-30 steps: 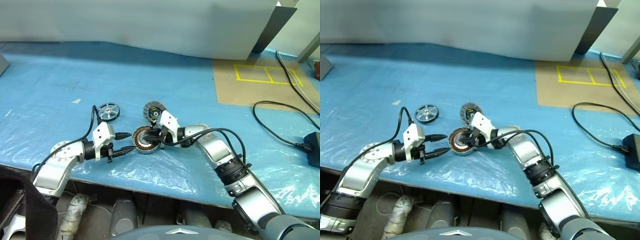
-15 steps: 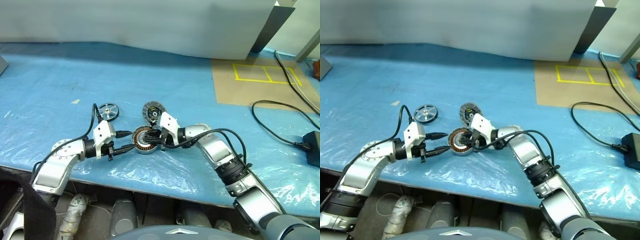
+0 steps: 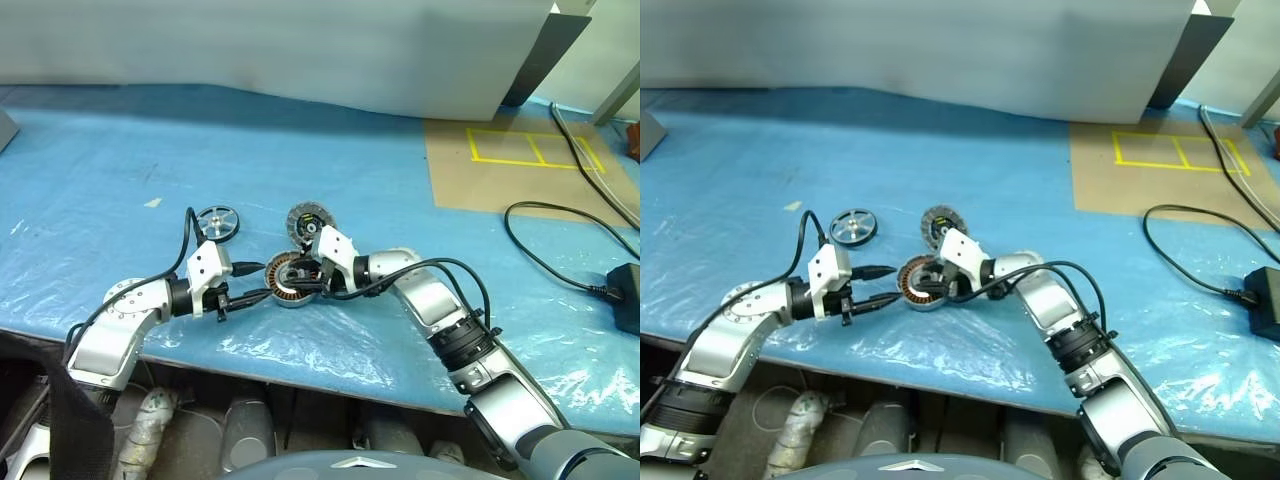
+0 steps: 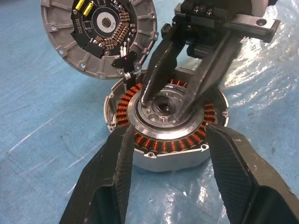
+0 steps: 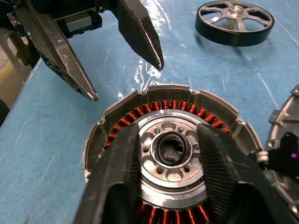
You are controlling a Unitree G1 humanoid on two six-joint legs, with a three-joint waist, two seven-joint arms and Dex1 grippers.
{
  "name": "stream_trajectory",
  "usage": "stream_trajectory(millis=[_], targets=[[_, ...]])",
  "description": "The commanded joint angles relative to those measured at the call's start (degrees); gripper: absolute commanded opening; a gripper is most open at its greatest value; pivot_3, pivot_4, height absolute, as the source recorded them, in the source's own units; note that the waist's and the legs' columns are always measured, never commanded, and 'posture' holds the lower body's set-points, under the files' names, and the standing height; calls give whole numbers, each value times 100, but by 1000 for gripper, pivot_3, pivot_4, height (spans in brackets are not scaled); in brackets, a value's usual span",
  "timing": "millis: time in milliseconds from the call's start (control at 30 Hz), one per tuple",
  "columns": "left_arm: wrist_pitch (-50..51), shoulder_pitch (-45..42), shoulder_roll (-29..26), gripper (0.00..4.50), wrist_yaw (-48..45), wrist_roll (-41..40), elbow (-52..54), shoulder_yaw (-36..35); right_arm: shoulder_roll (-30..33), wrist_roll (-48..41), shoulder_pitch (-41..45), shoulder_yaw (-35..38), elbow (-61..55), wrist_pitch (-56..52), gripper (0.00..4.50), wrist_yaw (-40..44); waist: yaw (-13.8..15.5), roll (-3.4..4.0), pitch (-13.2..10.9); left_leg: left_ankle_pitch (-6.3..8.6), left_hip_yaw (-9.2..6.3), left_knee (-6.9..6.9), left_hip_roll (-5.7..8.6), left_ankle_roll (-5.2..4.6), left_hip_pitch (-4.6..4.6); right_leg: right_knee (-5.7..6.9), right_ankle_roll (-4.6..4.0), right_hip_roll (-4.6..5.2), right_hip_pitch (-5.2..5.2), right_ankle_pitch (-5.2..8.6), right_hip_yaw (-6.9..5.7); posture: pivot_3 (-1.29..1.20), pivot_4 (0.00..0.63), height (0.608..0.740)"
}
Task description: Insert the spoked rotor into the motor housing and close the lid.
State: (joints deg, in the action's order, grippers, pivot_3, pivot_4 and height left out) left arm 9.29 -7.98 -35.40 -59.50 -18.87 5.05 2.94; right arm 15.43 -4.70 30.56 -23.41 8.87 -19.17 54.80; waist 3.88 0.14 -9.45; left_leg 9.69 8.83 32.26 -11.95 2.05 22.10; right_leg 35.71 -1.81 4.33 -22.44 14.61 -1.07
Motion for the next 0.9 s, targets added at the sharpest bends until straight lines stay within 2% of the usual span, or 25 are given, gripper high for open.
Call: stream_trajectory(millis=[33,300,433,567,733,900], targets=[[22,-64,35,2515,12,-61,63,-28,64,-118,-37,124,-163,-196,2539,42,5,0,0,0,0,0,0,0,-1,0,0,0,1,0,0,0,150,740],[28,-135,64,2515,-12,-37,-6,-19,174,-711,17,594,-690,-672,2539,200,5,0,0,0,0,0,0,0,0,-1,0,0,1,0,0,0,150,740],[18,-173,67,2515,-25,-38,-61,-22,49,-1114,21,767,-1007,-1008,1619,214,1,0,0,0,0,-1,-2,0,0,-1,0,-1,-1,0,0,0,150,740],[10,-195,80,2515,-33,-26,-97,0,-93,-1038,102,614,-831,-1034,129,141,1,0,0,0,0,-2,-2,0,0,-1,0,-1,-2,0,0,0,150,740],[-5,-211,98,2515,-41,-22,-125,13,-80,-758,212,329,-506,-862,56,178,2,0,0,0,0,-2,-1,0,1,-1,0,0,-2,0,0,0,150,740],[-17,-137,116,2515,-4,-8,-58,28,-284,-655,297,407,-247,-675,56,-69,1,0,0,0,0,-2,-1,1,3,-2,0,0,-4,0,0,0,150,740]])
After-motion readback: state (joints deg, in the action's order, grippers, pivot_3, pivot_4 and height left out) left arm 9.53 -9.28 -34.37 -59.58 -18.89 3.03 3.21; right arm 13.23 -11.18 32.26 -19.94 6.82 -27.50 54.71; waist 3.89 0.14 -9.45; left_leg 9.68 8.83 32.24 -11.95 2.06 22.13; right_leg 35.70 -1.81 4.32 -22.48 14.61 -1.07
